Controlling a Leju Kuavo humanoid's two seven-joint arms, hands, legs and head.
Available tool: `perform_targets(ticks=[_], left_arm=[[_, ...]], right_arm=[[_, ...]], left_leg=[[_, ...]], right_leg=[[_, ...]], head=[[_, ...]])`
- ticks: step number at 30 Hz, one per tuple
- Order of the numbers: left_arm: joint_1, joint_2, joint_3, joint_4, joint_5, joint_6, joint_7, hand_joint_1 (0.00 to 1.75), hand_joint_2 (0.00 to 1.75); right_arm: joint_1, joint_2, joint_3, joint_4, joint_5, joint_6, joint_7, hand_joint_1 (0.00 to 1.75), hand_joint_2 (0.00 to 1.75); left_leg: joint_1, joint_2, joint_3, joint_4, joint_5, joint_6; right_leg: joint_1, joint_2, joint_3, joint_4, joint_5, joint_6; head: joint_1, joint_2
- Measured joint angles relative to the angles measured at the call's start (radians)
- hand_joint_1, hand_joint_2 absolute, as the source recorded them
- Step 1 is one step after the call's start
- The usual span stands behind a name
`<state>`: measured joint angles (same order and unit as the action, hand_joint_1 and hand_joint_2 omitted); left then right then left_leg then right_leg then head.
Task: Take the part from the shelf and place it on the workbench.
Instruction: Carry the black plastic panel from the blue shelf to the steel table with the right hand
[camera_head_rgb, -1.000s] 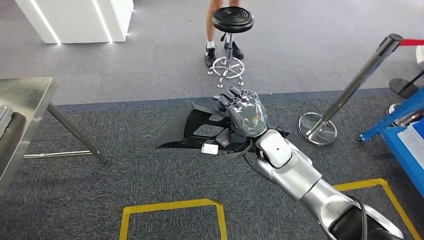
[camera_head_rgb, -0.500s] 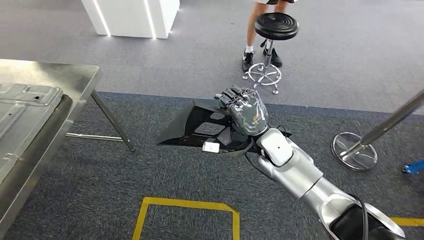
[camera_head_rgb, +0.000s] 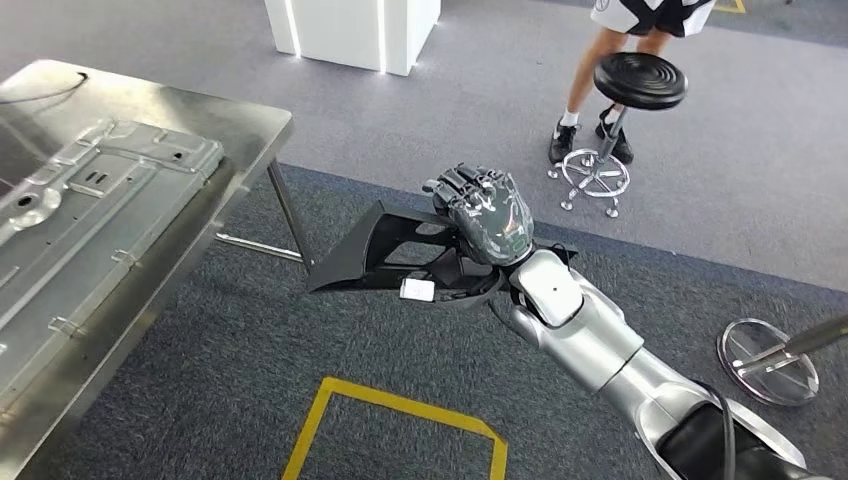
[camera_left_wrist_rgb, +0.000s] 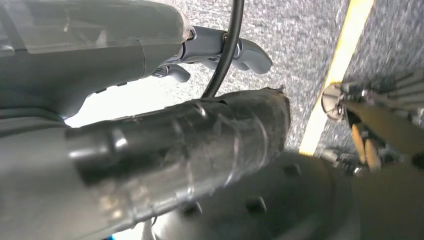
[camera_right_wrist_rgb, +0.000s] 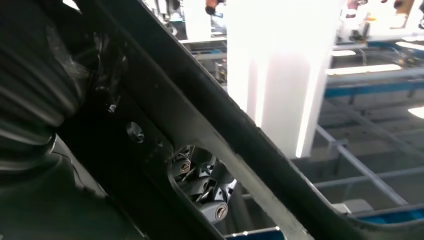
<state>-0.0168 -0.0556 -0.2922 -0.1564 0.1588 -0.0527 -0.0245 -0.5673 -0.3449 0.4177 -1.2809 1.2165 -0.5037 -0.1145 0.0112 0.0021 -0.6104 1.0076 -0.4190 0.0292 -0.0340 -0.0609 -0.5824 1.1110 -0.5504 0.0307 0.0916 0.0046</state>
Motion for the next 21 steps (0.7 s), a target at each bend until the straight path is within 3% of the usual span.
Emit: perform_targets(ticks=[2, 3, 4, 5, 6, 8, 10, 12, 13, 15, 16, 18, 19, 20, 21], left_arm=[[-0.002, 0.001, 0.0, 0.0, 0.0, 0.0, 0.0, 0.0, 0.0], [-0.003, 0.001, 0.0, 0.0, 0.0, 0.0, 0.0, 0.0, 0.0], [-0.003, 0.001, 0.0, 0.0, 0.0, 0.0, 0.0, 0.0, 0.0], [-0.004, 0.001, 0.0, 0.0, 0.0, 0.0, 0.0, 0.0, 0.0], [-0.004, 0.001, 0.0, 0.0, 0.0, 0.0, 0.0, 0.0, 0.0], [-0.004, 0.001, 0.0, 0.0, 0.0, 0.0, 0.0, 0.0, 0.0], [-0.001, 0.001, 0.0, 0.0, 0.0, -0.001, 0.0, 0.0, 0.0], [0.003, 0.004, 0.0, 0.0, 0.0, -0.004, 0.001, 0.0, 0.0], [0.005, 0.006, 0.0, 0.0, 0.0, -0.007, 0.001, 0.0, 0.0], [0.006, 0.009, 0.0, 0.0, 0.0, -0.011, 0.002, 0.0, 0.0], [0.005, 0.008, 0.0, 0.0, 0.001, -0.014, 0.002, 0.0, 0.0], [0.004, 0.008, 0.0, 0.0, 0.002, -0.018, 0.002, 0.0, 0.0], [0.004, 0.008, 0.0, 0.0, 0.002, -0.019, 0.002, 0.0, 0.0], [0.004, 0.008, 0.0, 0.0, 0.003, -0.021, 0.002, 0.0, 0.0], [0.005, 0.008, 0.0, 0.0, 0.003, -0.022, 0.002, 0.0, 0.0]], right_arm=[[-0.005, -0.006, 0.001, 0.0, -0.005, 0.009, 0.0, 1.75, 1.75], [-0.008, -0.008, 0.002, 0.0, -0.01, 0.019, 0.0, 1.75, 1.75], [-0.013, -0.009, 0.004, 0.0, -0.016, 0.032, 0.0, 1.75, 1.75], [-0.022, -0.01, 0.006, 0.0, -0.023, 0.047, 0.0, 1.75, 1.75], [-0.034, -0.011, 0.007, -0.001, -0.03, 0.059, 0.001, 1.75, 1.75], [-0.059, -0.014, 0.009, -0.003, -0.041, 0.075, 0.003, 1.75, 1.75], [-0.087, -0.019, 0.013, -0.006, -0.064, 0.106, 0.003, 1.75, 1.75], [-0.134, -0.02, 0.022, -0.011, -0.101, 0.169, 0.008, 1.75, 1.75], [-0.164, -0.02, 0.027, -0.014, -0.118, 0.202, 0.011, 1.75, 1.75], [-0.226, -0.021, 0.034, -0.023, -0.141, 0.255, 0.016, 1.75, 1.75], [-0.254, -0.023, 0.037, -0.025, -0.149, 0.276, 0.016, 1.75, 1.75], [-0.297, -0.025, 0.045, -0.026, -0.16, 0.303, 0.018, 1.75, 1.75], [-0.312, -0.026, 0.052, -0.026, -0.163, 0.312, 0.018, 1.75, 1.75], [-0.324, -0.026, 0.059, -0.026, -0.165, 0.318, 0.02, 1.75, 1.75], [-0.337, -0.026, 0.068, -0.026, -0.168, 0.325, 0.022, 1.75, 1.75]], left_leg=[[-0.005, -0.024, 0.0, 0.0, 0.0, 0.009], [-0.008, -0.038, 0.0, 0.002, -0.001, 0.012], [-0.011, -0.053, 0.0, 0.004, -0.002, 0.013], [-0.014, -0.068, 0.001, 0.008, -0.003, 0.014], [-0.015, -0.082, 0.001, 0.011, -0.004, 0.014], [-0.018, -0.109, -0.001, 0.018, -0.006, 0.012], [-0.016, -0.133, -0.01, 0.02, -0.004, 0.004], [-0.015, -0.154, -0.019, 0.018, 0.0, -0.008], [-0.018, -0.144, -0.023, 0.022, -0.003, -0.013], [-0.022, -0.084, -0.051, 0.08, -0.039, -0.023], [-0.02, -0.046, -0.079, 0.138, -0.069, -0.028], [-0.009, -0.013, -0.141, 0.259, -0.118, -0.038], [-0.005, -0.009, -0.156, 0.286, -0.12, -0.042], [-0.001, -0.006, -0.152, 0.274, -0.103, -0.045], [0.001, 0.001, -0.127, 0.224, -0.07, -0.047]], right_leg=[[0.005, 0.045, -0.072, 0.141, -0.061, -0.005], [0.008, 0.053, -0.104, 0.195, -0.074, -0.008], [0.012, 0.057, -0.121, 0.214, -0.066, -0.013], [0.015, 0.061, -0.117, 0.19, -0.037, -0.019], [0.018, 0.069, -0.097, 0.132, 0.004, -0.026], [0.021, 0.11, -0.044, 0.0, 0.068, -0.039], [0.023, 0.133, -0.021, -0.055, 0.082, -0.042], [0.022, 0.114, -0.018, -0.062, 0.085, -0.044], [0.019, 0.102, -0.015, -0.068, 0.088, -0.049], [0.013, 0.074, -0.008, -0.082, 0.094, -0.059], [0.015, 0.06, -0.005, -0.085, 0.094, -0.062], [0.019, 0.031, -0.004, -0.086, 0.092, -0.064], [0.02, 0.017, -0.003, -0.086, 0.09, -0.063], [0.02, 0.004, -0.001, -0.085, 0.088, -0.061], [0.02, -0.009, 0.002, -0.085, 0.085, -0.058]], head=[[0.0, 0.0], [0.0, 0.0], [0.0, 0.0], [0.0, 0.0], [0.0, 0.0], [0.0, 0.0], [0.0, 0.0], [0.0, 0.0], [-0.001, 0.0], [-0.004, 0.0], [-0.005, 0.0], [-0.005, 0.0], [-0.005, 0.0], [-0.005, 0.0], [-0.005, 0.0]])
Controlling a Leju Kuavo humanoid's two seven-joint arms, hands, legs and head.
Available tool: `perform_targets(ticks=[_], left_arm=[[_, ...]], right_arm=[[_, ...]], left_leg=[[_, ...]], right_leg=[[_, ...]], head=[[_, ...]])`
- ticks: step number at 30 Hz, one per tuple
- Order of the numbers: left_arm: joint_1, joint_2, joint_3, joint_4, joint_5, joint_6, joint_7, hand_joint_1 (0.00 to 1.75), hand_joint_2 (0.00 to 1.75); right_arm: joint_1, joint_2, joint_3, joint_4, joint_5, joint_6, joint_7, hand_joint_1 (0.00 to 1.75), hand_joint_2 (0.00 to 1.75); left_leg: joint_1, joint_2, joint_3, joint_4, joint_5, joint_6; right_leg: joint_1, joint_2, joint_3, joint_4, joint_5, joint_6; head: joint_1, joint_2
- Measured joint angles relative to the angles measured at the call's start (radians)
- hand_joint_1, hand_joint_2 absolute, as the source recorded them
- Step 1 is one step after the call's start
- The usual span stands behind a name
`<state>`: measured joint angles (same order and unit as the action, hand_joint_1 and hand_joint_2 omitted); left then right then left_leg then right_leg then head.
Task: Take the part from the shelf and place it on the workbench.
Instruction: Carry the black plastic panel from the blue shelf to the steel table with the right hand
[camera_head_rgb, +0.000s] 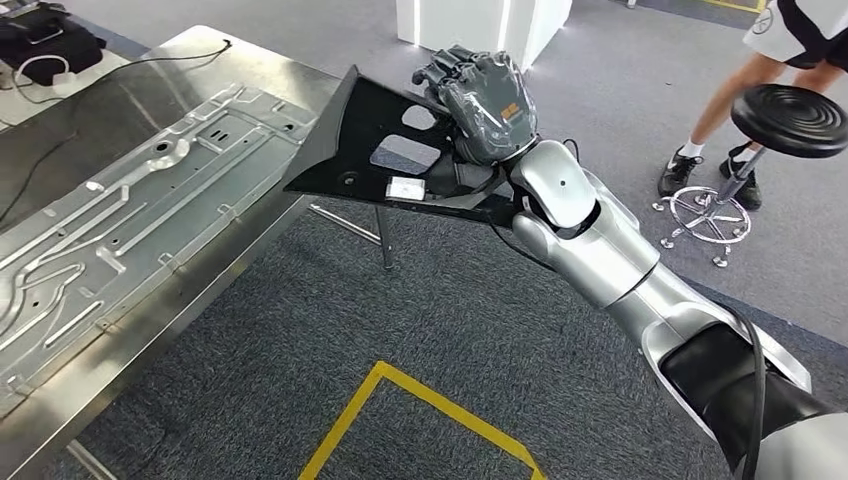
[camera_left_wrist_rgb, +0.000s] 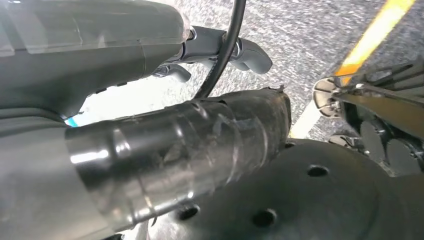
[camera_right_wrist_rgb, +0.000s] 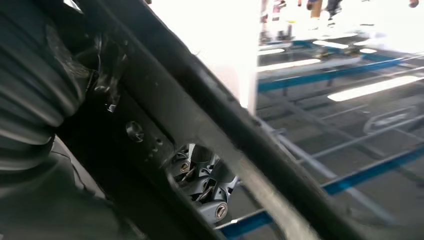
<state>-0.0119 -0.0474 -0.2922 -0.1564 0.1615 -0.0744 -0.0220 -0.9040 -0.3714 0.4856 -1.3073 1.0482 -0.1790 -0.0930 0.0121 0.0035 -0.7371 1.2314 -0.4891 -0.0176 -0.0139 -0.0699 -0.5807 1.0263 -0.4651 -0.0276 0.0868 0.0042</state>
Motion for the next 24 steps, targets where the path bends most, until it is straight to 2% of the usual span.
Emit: perform_targets(ticks=[2, 3, 4, 6, 7, 8, 9, 11, 12, 13, 14, 15, 17, 19, 20, 21, 23, 24], left_arm=[[0.0, 0.0, 0.0, 0.0, 0.0, -0.001, 0.001, 0.0, 0.0], [0.0, 0.0, 0.0, 0.0, 0.001, -0.002, 0.001, 0.0, 0.0], [-0.001, 0.0, 0.0, 0.0, 0.001, -0.002, 0.001, 0.0, 0.0], [-0.001, 0.0, 0.0, 0.0, 0.003, -0.004, 0.001, 0.0, 0.0], [-0.001, 0.0, 0.0, 0.0, 0.003, -0.004, 0.001, 0.0, 0.0], [-0.001, 0.0, 0.0, 0.0, 0.003, -0.005, 0.001, 0.0, 0.0], [-0.002, 0.0, 0.0, 0.0, 0.003, -0.005, 0.001, 0.0, 0.0], [-0.006, 0.001, 0.0, 0.0, 0.004, -0.006, 0.001, 0.0, 0.0], [-0.007, 0.001, 0.0, 0.0, 0.005, -0.006, 0.001, 0.0, 0.0], [-0.007, 0.002, 0.0, 0.0, 0.006, -0.006, 0.001, 0.0, 0.0], [-0.008, 0.003, 0.0, 0.0, 0.007, -0.007, 0.001, 0.0, 0.0], [-0.008, 0.003, 0.0, 0.0, 0.008, -0.008, 0.001, 0.0, 0.0], [-0.009, 0.003, 0.001, 0.0, 0.01, -0.011, 0.001, 0.0, 0.0], [-0.009, 0.003, 0.001, 0.0, 0.013, -0.014, 0.001, 0.0, 0.0], [-0.009, 0.004, 0.001, 0.0, 0.014, -0.016, 0.001, 0.0, 0.0], [-0.007, 0.004, 0.002, 0.0, 0.015, -0.017, 0.0, 0.0, 0.0], [-0.004, 0.007, 0.002, 0.0, 0.015, -0.017, -0.001, 0.0, 0.0], [-0.002, 0.008, 0.002, 0.0, 0.016, -0.017, -0.001, 0.0, 0.0]], right_arm=[[-0.026, -0.001, 0.018, 0.0, -0.007, 0.015, 0.006, 1.75, 1.75], [-0.041, -0.002, 0.026, 0.001, -0.01, 0.023, 0.008, 1.75, 1.75], [-0.054, -0.004, 0.034, 0.001, -0.011, 0.031, 0.01, 1.75, 1.75], [-0.076, -0.006, 0.051, 0.003, -0.012, 0.042, 0.011, 1.75, 1.75], [-0.083, -0.006, 0.059, 0.003, -0.013, 0.045, 0.011, 1.75, 1.75], [-0.09, -0.007, 0.066, 0.003, -0.014, 0.047, 0.011, 1.75, 1.75], [-0.095, -0.009, 0.071, 0.004, -0.015, 0.049, 0.011, 1.75, 1.75], [-0.105, -0.015, 0.08, 0.006, -0.018, 0.056, 0.012, 1.75, 1.75], [-0.109, -0.017, 0.085, 0.009, -0.02, 0.067, 0.012, 1.75, 1.75], [-0.113, -0.019, 0.092, 0.012, -0.023, 0.083, 0.012, 1.75, 1.75], [-0.118, -0.02, 0.098, 0.016, -0.027, 0.103, 0.011, 1.75, 1.75], [-0.125, -0.02, 0.104, 0.019, -0.031, 0.12, 0.011, 1.75, 1.75], [-0.146, -0.019, 0.116, 0.026, -0.048, 0.165, 0.011, 1.75, 1.75], [-0.18, -0.019, 0.129, 0.037, -0.073, 0.216, 0.012, 1.75, 1.75], [-0.198, -0.018, 0.136, 0.045, -0.083, 0.236, 0.012, 1.75, 1.75], [-0.215, -0.016, 0.144, 0.052, -0.09, 0.249, 0.013, 1.75, 1.75], [-0.243, -0.01, 0.165, 0.066, -0.096, 0.262, 0.014, 1.75, 1.75], [-0.256, -0.006, 0.177, 0.072, -0.097, 0.265, 0.014, 1.75, 1.75]], left_leg=[[-0.003, 0.039, 0.072, -0.14, 0.059, 0.004], [-0.007, 0.054, 0.096, -0.188, 0.074, 0.009], [-0.011, 0.062, 0.105, -0.209, 0.076, 0.016], [-0.015, 0.043, 0.105, -0.212, 0.075, 0.03], [-0.013, 0.031, 0.108, -0.215, 0.076, 0.036], [-0.011, 0.021, 0.112, -0.22, 0.078, 0.043], [-0.008, 0.01, 0.115, -0.224, 0.08, 0.05], [-0.007, -0.013, 0.117, -0.226, 0.082, 0.059], [-0.008, -0.027, 0.117, -0.225, 0.082, 0.061], [-0.009, -0.042, 0.117, -0.223, 0.081, 0.062], [-0.01, -0.056, 0.117, -0.221, 0.08, 0.062], [-0.011, -0.068, 0.117, -0.218, 0.079, 0.062], [-0.011, -0.09, 0.117, -0.212, 0.076, 0.059], [-0.011, -0.114, 0.113, -0.204, 0.074, 0.054], [-0.009, -0.126, 0.108, -0.202, 0.074, 0.048], [-0.006, -0.138, 0.102, -0.203, 0.076, 0.042], [-0.003, -0.161, 0.095, -0.207, 0.082, 0.029], [-0.005, -0.152, 0.092, -0.203, 0.078, 0.023]], right_leg=[[0.003, -0.023, 0.007, 0.002, -0.007, 0.008], [0.005, -0.032, 0.009, 0.003, -0.011, 0.013], [0.008, -0.042, 0.011, 0.003, -0.013, 0.018], [0.01, -0.06, 0.017, 0.002, -0.017, 0.028], [0.008, -0.058, 0.019, 0.004, -0.022, 0.034], [0.004, -0.041, 0.017, 0.016, -0.034, 0.039], [0.001, -0.013, 0.004, 0.048, -0.054, 0.042], [-0.002, 0.046, -0.056, 0.168, -0.112, 0.044], [-0.002, 0.059, -0.092, 0.234, -0.135, 0.044], [-0.002, 0.064, -0.12, 0.278, -0.142, 0.044], [-0.001, 0.066, -0.135, 0.294, -0.135, 0.043], [-0.001, 0.067, -0.135, 0.281, -0.115, 0.042], [-0.001, 0.078, -0.098, 0.185, -0.048, 0.036], [-0.004, 0.122, -0.053, 0.074, -0.001, 0.03], [-0.004, 0.138, -0.039, 0.041, 0.009, 0.028], [-0.003, 0.145, -0.033, 0.028, 0.007, 0.027], [-0.003, 0.122, -0.029, 0.02, 0.011, 0.022], [-0.006, 0.109, -0.024, 0.012, 0.014, 0.017]], head=[[0.0, 0.0], [0.0, 0.0], [0.001, 0.0], [0.002, 0.0], [0.002, 0.0], [0.001, 0.0], [0.002, 0.0], [0.001, 0.0], [0.001, 0.0], [0.001, 0.0], [0.001, 0.0], [0.001, 0.0], [0.001, 0.0], [0.001, 0.0], [0.001, 0.0], [0.001, 0.0], [0.001, 0.0], [0.001, 0.0]])
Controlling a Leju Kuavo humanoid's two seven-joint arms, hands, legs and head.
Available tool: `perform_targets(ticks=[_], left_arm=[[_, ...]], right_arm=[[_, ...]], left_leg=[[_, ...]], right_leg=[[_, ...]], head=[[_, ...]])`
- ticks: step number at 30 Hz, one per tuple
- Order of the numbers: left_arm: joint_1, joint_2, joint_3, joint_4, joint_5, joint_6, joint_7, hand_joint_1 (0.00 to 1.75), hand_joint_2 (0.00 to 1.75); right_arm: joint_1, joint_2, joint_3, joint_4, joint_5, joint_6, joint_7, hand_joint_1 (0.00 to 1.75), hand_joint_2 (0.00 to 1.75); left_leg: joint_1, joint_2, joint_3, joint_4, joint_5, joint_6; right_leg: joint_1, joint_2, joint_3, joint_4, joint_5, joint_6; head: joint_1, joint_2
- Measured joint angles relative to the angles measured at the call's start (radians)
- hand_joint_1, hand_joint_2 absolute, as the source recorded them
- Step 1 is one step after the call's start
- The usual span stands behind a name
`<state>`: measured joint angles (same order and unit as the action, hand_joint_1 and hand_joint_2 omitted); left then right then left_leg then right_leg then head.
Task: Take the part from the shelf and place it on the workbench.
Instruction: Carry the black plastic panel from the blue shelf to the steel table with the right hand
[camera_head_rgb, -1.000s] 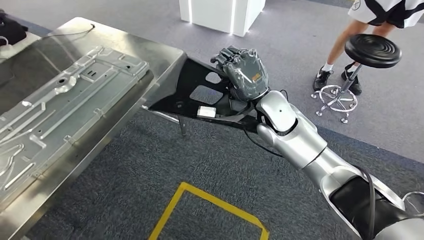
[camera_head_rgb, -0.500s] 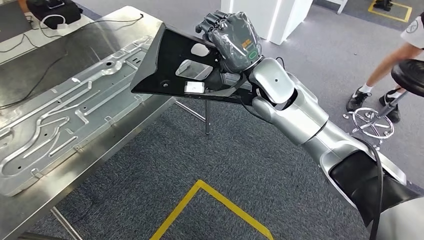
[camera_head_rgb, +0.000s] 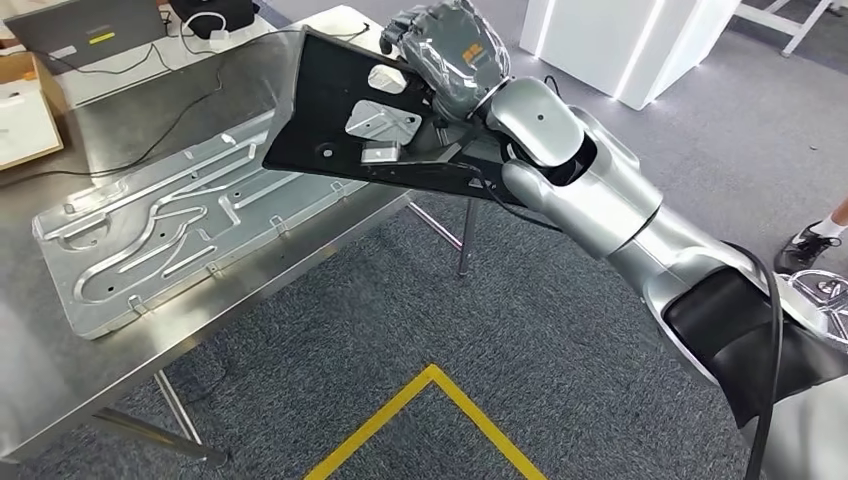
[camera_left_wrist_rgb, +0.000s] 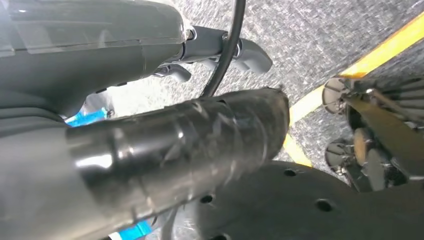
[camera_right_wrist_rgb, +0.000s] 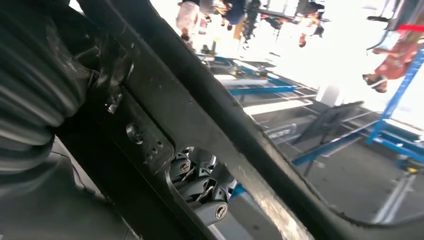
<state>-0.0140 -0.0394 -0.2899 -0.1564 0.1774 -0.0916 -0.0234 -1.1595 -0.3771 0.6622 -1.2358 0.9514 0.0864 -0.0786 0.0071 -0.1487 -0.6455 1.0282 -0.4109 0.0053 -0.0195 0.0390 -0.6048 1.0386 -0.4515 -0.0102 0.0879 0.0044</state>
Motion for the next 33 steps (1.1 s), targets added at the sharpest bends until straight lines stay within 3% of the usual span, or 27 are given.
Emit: perform_targets(ticks=[2, 3, 4, 5, 6, 7, 9, 11, 12, 15, 17, 19, 20, 21, 22, 23, 25, 26, 28, 30, 33], left_arm=[[0.001, 0.003, 0.0, 0.0, 0.001, 0.0, -0.001, 0.0, 0.0], [0.001, 0.002, 0.0, 0.0, 0.002, 0.0, -0.001, 0.0, 0.0], [0.0, 0.002, 0.001, 0.0, 0.002, 0.0, -0.001, 0.0, 0.0], [-0.001, 0.002, 0.001, 0.0, 0.003, 0.0, -0.001, 0.0, 0.0], [-0.002, 0.002, 0.001, 0.0, 0.004, 0.0, -0.001, 0.0, 0.0], [-0.001, 0.002, 0.001, 0.0, 0.005, 0.0, -0.001, 0.0, 0.0], [0.001, 0.003, 0.001, 0.0, 0.009, 0.001, -0.001, 0.0, 0.0], [0.001, 0.005, 0.002, 0.0, 0.011, 0.001, -0.001, 0.0, 0.0], [0.001, 0.005, 0.002, 0.0, 0.012, 0.001, -0.001, 0.0, 0.0], [0.002, 0.005, 0.003, 0.0, 0.015, 0.001, 0.0, 0.0, 0.0], [0.001, 0.005, 0.004, 0.0, 0.019, 0.001, 0.002, 0.0, 0.0], [0.0, 0.006, 0.006, 0.0, 0.02, 0.001, 0.004, 0.0, 0.0], [-0.001, 0.006, 0.007, 0.0, 0.02, 0.001, 0.005, 0.0, 0.0], [-0.002, 0.007, 0.007, 0.0, 0.02, 0.001, 0.006, 0.0, 0.0], [-0.003, 0.007, 0.007, 0.0, 0.02, 0.001, 0.006, 0.0, 0.0], [-0.003, 0.007, 0.007, 0.0, 0.021, 0.001, 0.006, 0.0, 0.0], [-0.002, 0.006, 0.008, 0.0, 0.021, 0.001, 0.007, 0.0, 0.0], [-0.002, 0.006, 0.008, 0.0, 0.021, 0.001, 0.008, 0.0, 0.0], [-0.003, 0.006, 0.008, 0.0, 0.021, 0.001, 0.008, 0.0, 0.0], [-0.002, 0.007, 0.008, 0.0, 0.021, 0.001, 0.008, 0.0, 0.0], [0.0, 0.008, 0.008, 0.0, 0.021, 0.001, 0.009, 0.0, 0.0]], right_arm=[[-0.02, 0.005, 0.019, 0.009, 0.0, 0.003, 0.004, 1.75, 1.75], [-0.028, 0.006, 0.028, 0.014, 0.0, 0.005, 0.007, 1.75, 1.75], [-0.035, 0.007, 0.039, 0.019, 0.0, 0.006, 0.011, 1.75, 1.75], [-0.04, 0.007, 0.049, 0.024, 0.0, 0.008, 0.014, 1.75, 1.75], [-0.043, 0.007, 0.059, 0.029, 0.0, 0.011, 0.016, 1.75, 1.75], [-0.045, 0.008, 0.068, 0.032, 0.0, 0.013, 0.017, 1.75, 1.75], [-0.051, 0.009, 0.082, 0.039, -0.001, 0.017, 0.018, 1.75, 1.75], [-0.062, 0.01, 0.091, 0.045, -0.002, 0.018, 0.02, 1.75, 1.75], [-0.069, 0.01, 0.095, 0.049, -0.002, 0.019, 0.02, 1.75, 1.75], [-0.09, 0.014, 0.111, 0.059, -0.003, 0.03, 0.027, 1.75, 1.75], [-0.107, 0.016, 0.121, 0.067, -0.009, 0.046, 0.04, 1.75, 1.75], [-0.125, 0.013, 0.128, 0.082, -0.019, 0.062, 0.052, 1.75, 1.75], [-0.13, 0.012, 0.132, 0.091, -0.023, 0.068, 0.056, 1.75, 1.75], [-0.133, 0.01, 0.136, 0.1, -0.027, 0.071, 0.059, 1.75, 1.75], [-0.135, 0.009, 0.141, 0.107, -0.029, 0.073, 0.06, 1.75, 1.75], [-0.138, 0.009, 0.146, 0.113, -0.03, 0.073, 0.06, 1.75, 1.75], [-0.149, 0.009, 0.152, 0.12, -0.032, 0.073, 0.06, 1.75, 1.75], [-0.155, 0.009, 0.153, 0.122, -0.033, 0.073, 0.06, 1.75, 1.75], [-0.162, 0.009, 0.156, 0.127, -0.033, 0.073, 0.061, 1.75, 1.75], [-0.165, 0.01, 0.162, 0.13, -0.033, 0.073, 0.061, 1.75, 1.75], [-0.167, 0.009, 0.172, 0.135, -0.035, 0.071, 0.066, 1.75, 1.75]], left_leg=[[-0.004, 0.061, -0.027, 0.057, -0.034, -0.01], [-0.004, 0.101, -0.054, 0.112, -0.063, -0.015], [-0.001, 0.126, -0.089, 0.179, -0.092, -0.02], [0.003, 0.137, -0.12, 0.238, -0.112, -0.024], [0.006, 0.142, -0.136, 0.266, -0.114, -0.027], [0.008, 0.146, -0.133, 0.257, -0.098, -0.03], [0.01, 0.168, -0.07, 0.135, -0.031, -0.031], [0.003, 0.203, -0.009, 0.022, 0.007, -0.021], [-0.001, 0.21, 0.002, -0.001, 0.009, -0.014], [-0.003, 0.185, 0.004, -0.01, 0.009, 0.007], [0.002, 0.17, 0.013, -0.019, 0.012, 0.019], [0.003, 0.155, 0.017, -0.023, 0.012, 0.028], [0.002, 0.148, 0.017, -0.022, 0.012, 0.031], [0.0, 0.14, 0.017, -0.02, 0.011, 0.033], [-0.001, 0.132, 0.018, -0.017, 0.009, 0.034], [-0.002, 0.126, 0.018, -0.014, 0.006, 0.034], [-0.004, 0.116, 0.018, -0.006, 0.0, 0.031], [-0.006, 0.112, 0.017, -0.002, -0.003, 0.028], [-0.008, 0.107, 0.013, 0.002, -0.006, 0.025], [-0.008, 0.107, 0.012, 0.002, -0.007, 0.025], [-0.006, 0.108, 0.014, -0.003, -0.005, 0.023]], right_leg=[[-0.005, -0.028, 0.01, -0.014, 0.005, -0.011], [-0.002, -0.041, 0.013, -0.017, 0.004, -0.015], [0.0, -0.055, 0.014, -0.017, 0.003, -0.018], [0.002, -0.069, 0.014, -0.016, 0.001, -0.019], [0.002, -0.083, 0.015, -0.015, -0.002, -0.019], [0.003, -0.098, 0.016, -0.014, -0.005, -0.018], [0.002, -0.123, 0.023, -0.011, -0.013, -0.011], [0.008, -0.143, 0.029, -0.008, -0.021, -0.002], [0.011, -0.152, 0.031, -0.007, -0.024, 0.003], [0.013, -0.167, 0.039, -0.008, -0.032, 0.019], [0.007, -0.122, 0.024, 0.035, -0.063, 0.028], [0.005, -0.063, -0.035, 0.15, -0.117, 0.03], [0.005, -0.05, -0.072, 0.213, -0.138, 0.03], [0.006, -0.044, -0.101, 0.256, -0.144, 0.029], [0.006, -0.042, -0.115, 0.266, -0.131, 0.028], [0.006, -0.041, -0.111, 0.237, -0.1, 0.025], [0.008, -0.037, -0.064, 0.112, -0.022, 0.015], [0.01, -0.035, -0.042, 0.055, 0.001, 0.01], [0.012, -0.031, -0.022, 0.006, 0.012, 0.011], [0.014, -0.032, -0.02, 0.0, 0.014, 0.015], [0.016, -0.03, -0.02, 0.001, 0.014, 0.011]], head=[[-0.003, 0.0], [-0.004, 0.0], [-0.005, 0.0], [-0.005, 0.0], [-0.005, 0.0], [-0.005, 0.0], [-0.005, 0.0], [-0.004, 0.0], [-0.004, 0.0], [-0.003, 0.0], [-0.003, 0.0], [-0.003, 0.0], [-0.004, 0.0], [-0.003, 0.0], [-0.003, 0.0], [-0.003, 0.0], [-0.003, 0.0], [-0.003, 0.0], [-0.003, 0.0], [-0.003, 0.0], [-0.003, 0.0]])
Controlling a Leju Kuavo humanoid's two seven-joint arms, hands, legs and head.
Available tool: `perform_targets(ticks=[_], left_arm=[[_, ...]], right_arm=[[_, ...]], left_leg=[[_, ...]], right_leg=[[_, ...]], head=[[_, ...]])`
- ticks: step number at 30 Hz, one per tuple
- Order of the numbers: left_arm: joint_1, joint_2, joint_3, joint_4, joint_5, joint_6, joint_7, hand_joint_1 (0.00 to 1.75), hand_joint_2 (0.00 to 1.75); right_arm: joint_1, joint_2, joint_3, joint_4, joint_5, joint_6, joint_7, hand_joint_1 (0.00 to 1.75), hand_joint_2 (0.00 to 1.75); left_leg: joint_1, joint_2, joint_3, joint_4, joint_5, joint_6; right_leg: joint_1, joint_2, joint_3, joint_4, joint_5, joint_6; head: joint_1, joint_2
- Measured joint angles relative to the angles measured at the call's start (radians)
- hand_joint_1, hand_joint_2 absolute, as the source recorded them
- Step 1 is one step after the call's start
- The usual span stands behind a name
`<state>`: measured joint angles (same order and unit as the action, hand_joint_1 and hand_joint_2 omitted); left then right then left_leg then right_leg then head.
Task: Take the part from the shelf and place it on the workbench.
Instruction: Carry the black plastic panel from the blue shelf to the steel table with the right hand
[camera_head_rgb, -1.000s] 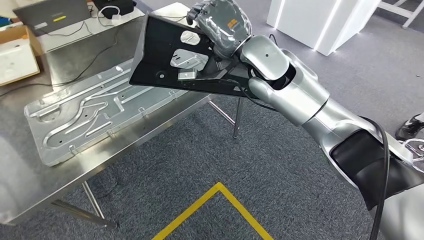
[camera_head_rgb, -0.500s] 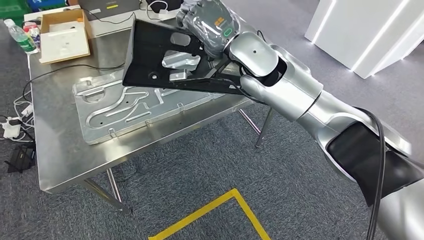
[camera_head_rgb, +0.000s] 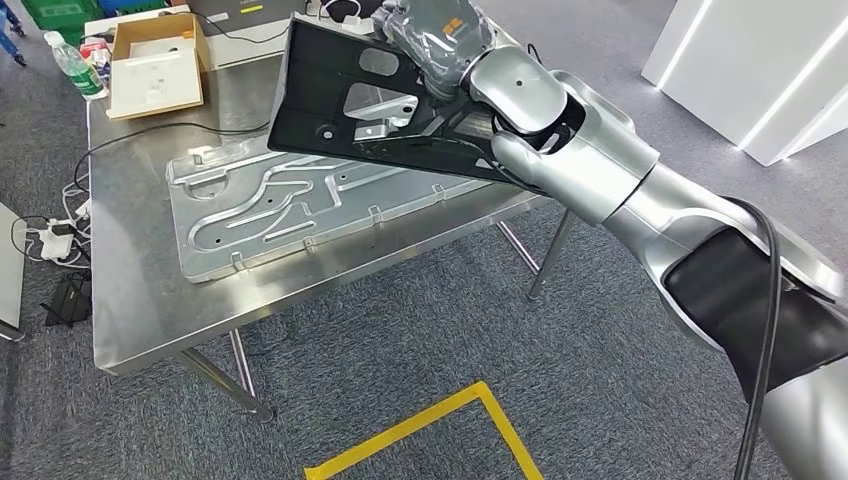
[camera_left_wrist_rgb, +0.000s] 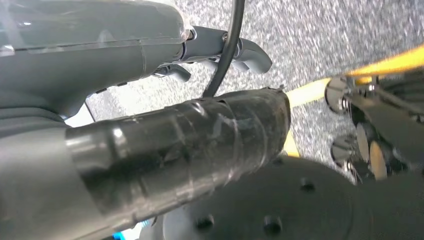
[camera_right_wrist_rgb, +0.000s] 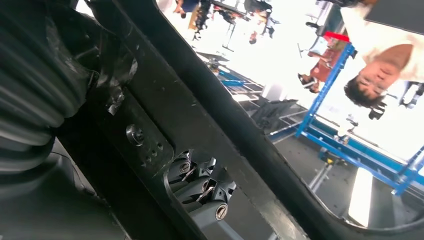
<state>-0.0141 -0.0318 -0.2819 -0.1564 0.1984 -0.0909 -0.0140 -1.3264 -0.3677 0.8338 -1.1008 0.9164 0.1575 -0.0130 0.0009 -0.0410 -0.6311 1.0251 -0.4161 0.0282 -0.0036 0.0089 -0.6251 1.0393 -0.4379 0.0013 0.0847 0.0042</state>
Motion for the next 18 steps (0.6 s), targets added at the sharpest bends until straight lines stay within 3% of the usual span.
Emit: perform_targets(ticks=[7, 10, 12, 14, 16, 17, 18], left_arm=[[0.0, 0.0, 0.0, 0.0, 0.002, -0.005, 0.002, 0.0, 0.0], [0.0, 0.002, 0.0, 0.0, 0.005, -0.008, 0.002, 0.0, 0.0], [0.0, 0.002, 0.0, 0.0, 0.008, -0.009, 0.002, 0.0, 0.0], [0.001, 0.001, 0.0, 0.0, 0.01, -0.011, 0.002, 0.0, 0.0], [0.001, 0.0, 0.0, 0.0, 0.011, -0.011, 0.002, 0.0, 0.0], [0.0, 0.0, 0.0, 0.0, 0.011, -0.011, 0.002, 0.0, 0.0], [0.001, 0.0, 0.0, 0.0, 0.011, -0.011, 0.002, 0.0, 0.0]], right_arm=[[-0.029, -0.005, 0.029, 0.01, -0.017, 0.001, -0.001, 1.75, 1.75], [-0.04, -0.006, 0.042, 0.015, -0.021, 0.001, -0.003, 1.75, 1.75], [-0.048, -0.007, 0.046, 0.018, -0.022, 0.001, -0.003, 1.75, 1.75], [-0.057, -0.01, 0.05, 0.022, -0.023, 0.001, -0.003, 1.75, 1.75], [-0.063, -0.011, 0.055, 0.027, -0.028, 0.002, -0.003, 1.75, 1.75], [-0.064, -0.011, 0.059, 0.03, -0.031, 0.003, -0.003, 1.75, 1.75], [-0.063, -0.011, 0.061, 0.034, -0.034, 0.004, -0.003, 1.75, 1.75]], left_leg=[[0.0, 0.002, 0.003, -0.006, 0.002, -0.008], [-0.003, 0.002, 0.003, -0.005, -0.002, 0.003], [0.003, 0.005, 0.02, -0.029, 0.004, 0.013], [0.01, 0.01, 0.041, -0.057, 0.013, 0.02], [0.011, 0.014, 0.048, -0.061, 0.011, 0.021], [0.011, 0.015, 0.05, -0.059, 0.008, 0.019], [0.013, 0.015, 0.051, -0.055, 0.004, 0.016]], right_leg=[[0.0, 0.003, -0.001, 0.0, 0.0, -0.005], [-0.004, 0.003, 0.001, -0.006, 0.002, -0.001], [-0.002, 0.002, 0.005, -0.004, -0.002, 0.003], [-0.001, 0.0, -0.018, 0.052, -0.035, 0.007], [-0.009, -0.001, -0.078, 0.172, -0.091, 0.015], [-0.014, -0.001, -0.109, 0.225, -0.108, 0.021], [-0.02, -0.002, -0.126, 0.25, -0.107, 0.027]], head=[[0.0, 0.0], [0.0, 0.0], [0.0, 0.0], [0.001, 0.0], [0.0, 0.0], [0.0, 0.0], [0.0, 0.0]])
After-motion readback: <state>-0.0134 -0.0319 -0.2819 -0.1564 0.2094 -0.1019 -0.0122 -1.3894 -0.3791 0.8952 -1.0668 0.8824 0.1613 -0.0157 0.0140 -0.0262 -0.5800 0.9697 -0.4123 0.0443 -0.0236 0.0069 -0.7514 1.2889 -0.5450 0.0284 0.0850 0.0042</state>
